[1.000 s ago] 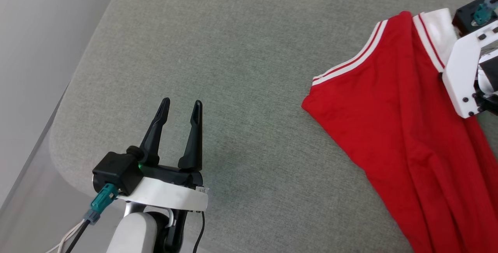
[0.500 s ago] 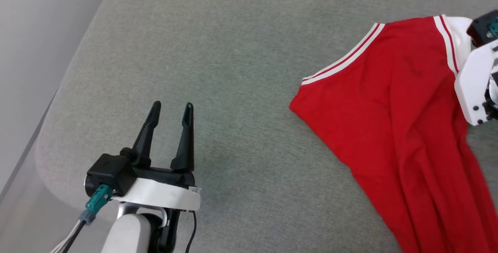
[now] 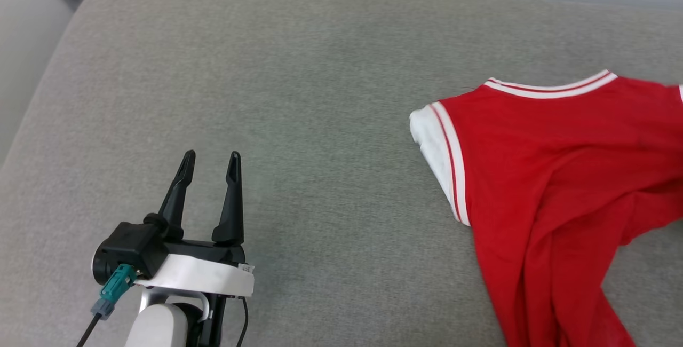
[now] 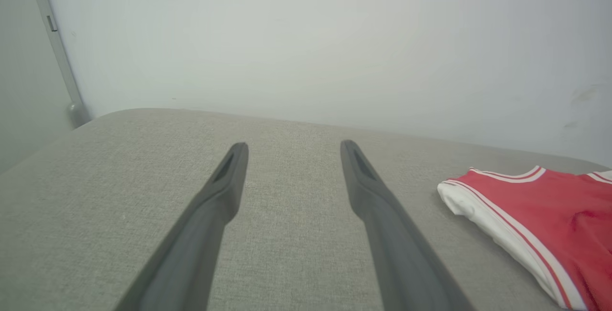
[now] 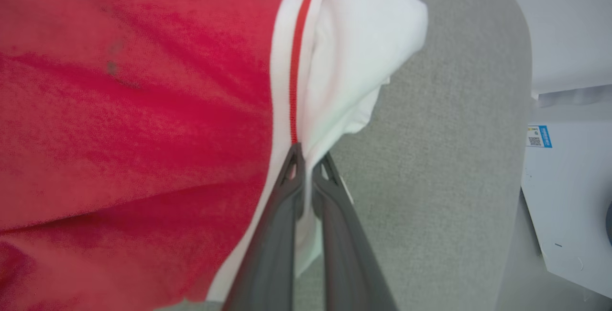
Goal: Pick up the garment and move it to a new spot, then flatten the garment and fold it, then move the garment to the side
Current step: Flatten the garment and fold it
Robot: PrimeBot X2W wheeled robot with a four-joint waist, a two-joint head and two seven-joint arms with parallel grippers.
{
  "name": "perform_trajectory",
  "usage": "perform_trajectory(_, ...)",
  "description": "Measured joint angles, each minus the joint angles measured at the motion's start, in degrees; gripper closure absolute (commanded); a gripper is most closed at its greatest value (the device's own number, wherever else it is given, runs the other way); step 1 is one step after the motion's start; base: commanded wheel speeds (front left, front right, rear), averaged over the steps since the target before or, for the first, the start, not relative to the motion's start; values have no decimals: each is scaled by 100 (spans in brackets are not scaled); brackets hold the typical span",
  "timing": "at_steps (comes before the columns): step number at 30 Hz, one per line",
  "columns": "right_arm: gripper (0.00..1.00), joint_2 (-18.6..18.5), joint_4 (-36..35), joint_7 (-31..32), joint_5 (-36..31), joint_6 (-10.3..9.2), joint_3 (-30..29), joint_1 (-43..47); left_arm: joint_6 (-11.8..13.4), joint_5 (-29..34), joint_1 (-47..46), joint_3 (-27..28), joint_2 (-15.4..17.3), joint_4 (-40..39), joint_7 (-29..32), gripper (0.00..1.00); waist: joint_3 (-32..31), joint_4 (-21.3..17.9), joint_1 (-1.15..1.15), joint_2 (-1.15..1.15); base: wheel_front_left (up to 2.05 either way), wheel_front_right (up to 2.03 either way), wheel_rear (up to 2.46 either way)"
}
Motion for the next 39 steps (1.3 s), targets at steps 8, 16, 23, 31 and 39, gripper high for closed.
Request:
perform_trajectory(8,0,599,186,-313,-571,0,-922,482,-13,45,-7,43,57,64,0,0,-107,-384,0,0,0,0,0)
perform_trajectory(16,0,1127,-301,-1348,-956,0,-1280,490,-30,29,-8,186,105,94,0,0,-318,-720,0,0,0,0,0)
perform_trajectory(23,0,1788,-1503,-2892,-873,0,-1448,965,-31,22,39,249,120,35,0,0,-542,-1122,-1,0,0,0,0)
perform_trajectory(31,0,2988,-2975,-4419,-879,-1,-1928,2074,-33,-130,142,204,168,130,0,0,-650,-1611,-1,0,0,0,0)
perform_trajectory(39,0,3444,-3673,-4741,-977,-1,-2248,2404,-37,-635,-447,-619,750,167,761,0,-412,-1945,-1,0,0,0,0)
